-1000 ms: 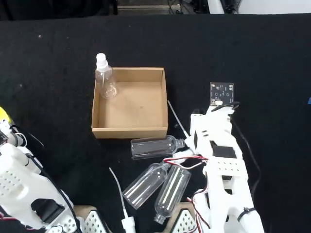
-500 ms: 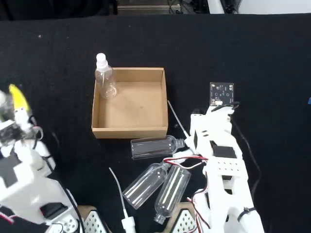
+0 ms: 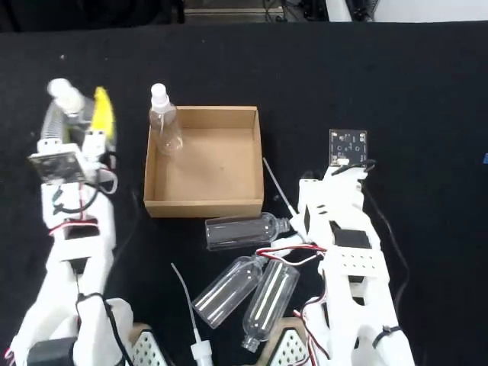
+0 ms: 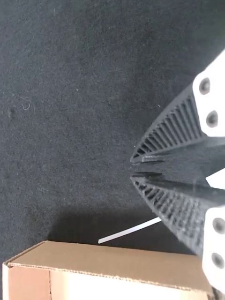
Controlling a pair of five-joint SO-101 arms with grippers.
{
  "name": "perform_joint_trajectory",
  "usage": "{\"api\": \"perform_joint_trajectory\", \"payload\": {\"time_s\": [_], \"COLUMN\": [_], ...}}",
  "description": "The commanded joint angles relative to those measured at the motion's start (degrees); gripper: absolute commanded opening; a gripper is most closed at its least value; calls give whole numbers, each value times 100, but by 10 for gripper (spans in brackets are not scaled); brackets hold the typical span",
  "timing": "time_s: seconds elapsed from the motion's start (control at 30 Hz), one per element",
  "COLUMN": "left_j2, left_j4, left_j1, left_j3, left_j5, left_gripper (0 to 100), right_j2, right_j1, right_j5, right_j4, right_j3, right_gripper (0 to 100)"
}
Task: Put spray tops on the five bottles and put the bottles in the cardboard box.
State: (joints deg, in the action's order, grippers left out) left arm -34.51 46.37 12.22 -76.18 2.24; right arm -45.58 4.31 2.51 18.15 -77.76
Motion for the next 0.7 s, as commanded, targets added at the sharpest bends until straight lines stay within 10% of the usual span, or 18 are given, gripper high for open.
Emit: {"api": "perform_joint_trajectory", "payload": {"time_s": [0.0, 0.67], "left_j2": [-299, 1591], "left_j4": [-97, 826], "left_j1": [-576, -1631], "left_j3": [40, 242], "left_j5": [9, 9], "left_gripper": [36, 35], "right_j2": [-84, -84], "right_j1": [44, 53], "right_j5": [18, 18], "right_j4": [-132, -132], "right_j3": [48, 48], "right_gripper": [15, 15]}}
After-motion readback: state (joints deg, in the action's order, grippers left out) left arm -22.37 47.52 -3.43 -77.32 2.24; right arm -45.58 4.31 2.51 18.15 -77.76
